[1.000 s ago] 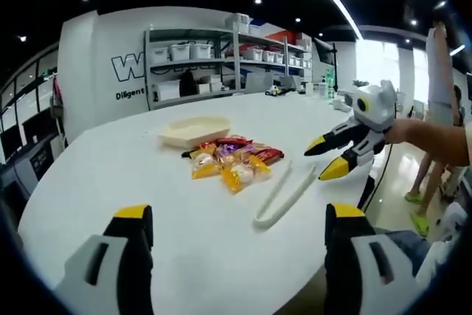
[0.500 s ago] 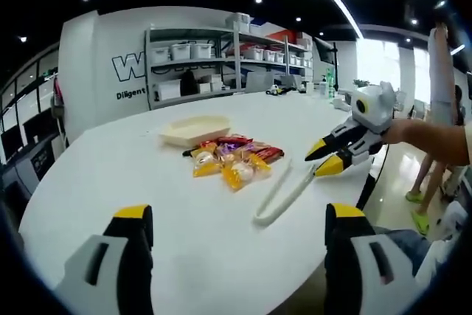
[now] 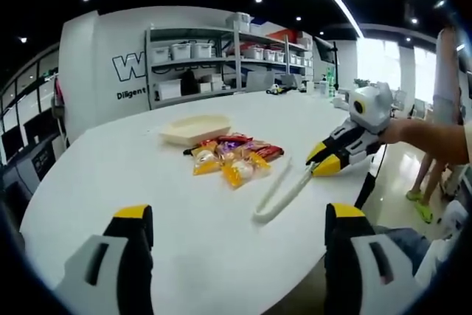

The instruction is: Place the target food into the container with the food tongs after gripping and lifting it, then release it inside without dropping or visibly crushing the food.

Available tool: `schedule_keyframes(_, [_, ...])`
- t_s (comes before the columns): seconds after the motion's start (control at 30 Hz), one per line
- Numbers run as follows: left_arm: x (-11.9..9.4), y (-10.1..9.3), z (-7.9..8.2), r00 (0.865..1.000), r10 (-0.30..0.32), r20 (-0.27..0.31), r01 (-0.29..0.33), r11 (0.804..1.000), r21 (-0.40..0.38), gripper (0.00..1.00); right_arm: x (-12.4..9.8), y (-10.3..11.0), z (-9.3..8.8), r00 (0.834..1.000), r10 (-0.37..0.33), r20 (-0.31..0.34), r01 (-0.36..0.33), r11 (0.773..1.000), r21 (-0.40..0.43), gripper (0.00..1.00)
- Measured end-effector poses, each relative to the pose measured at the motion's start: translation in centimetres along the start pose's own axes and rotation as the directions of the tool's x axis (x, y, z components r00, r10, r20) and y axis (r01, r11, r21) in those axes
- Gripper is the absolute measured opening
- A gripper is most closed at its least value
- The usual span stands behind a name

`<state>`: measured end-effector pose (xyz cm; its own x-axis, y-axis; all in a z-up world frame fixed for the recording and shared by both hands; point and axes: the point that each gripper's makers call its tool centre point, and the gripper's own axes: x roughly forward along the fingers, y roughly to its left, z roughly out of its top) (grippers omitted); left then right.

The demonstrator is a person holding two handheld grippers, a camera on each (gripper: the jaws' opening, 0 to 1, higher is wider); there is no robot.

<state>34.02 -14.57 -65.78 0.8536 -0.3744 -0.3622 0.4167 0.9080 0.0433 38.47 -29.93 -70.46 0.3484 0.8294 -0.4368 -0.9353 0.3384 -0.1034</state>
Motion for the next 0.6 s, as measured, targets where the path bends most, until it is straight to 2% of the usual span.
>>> schedule_keyframes(0.6, [-0.01, -0.38, 0.18, 1.000, -0.006, 0.005, 0.006, 1.000, 0.004, 0.96, -0.15, 0.18, -0.08, 1.000, 0.026, 0.013, -0.026, 1.000, 0.013, 0.02])
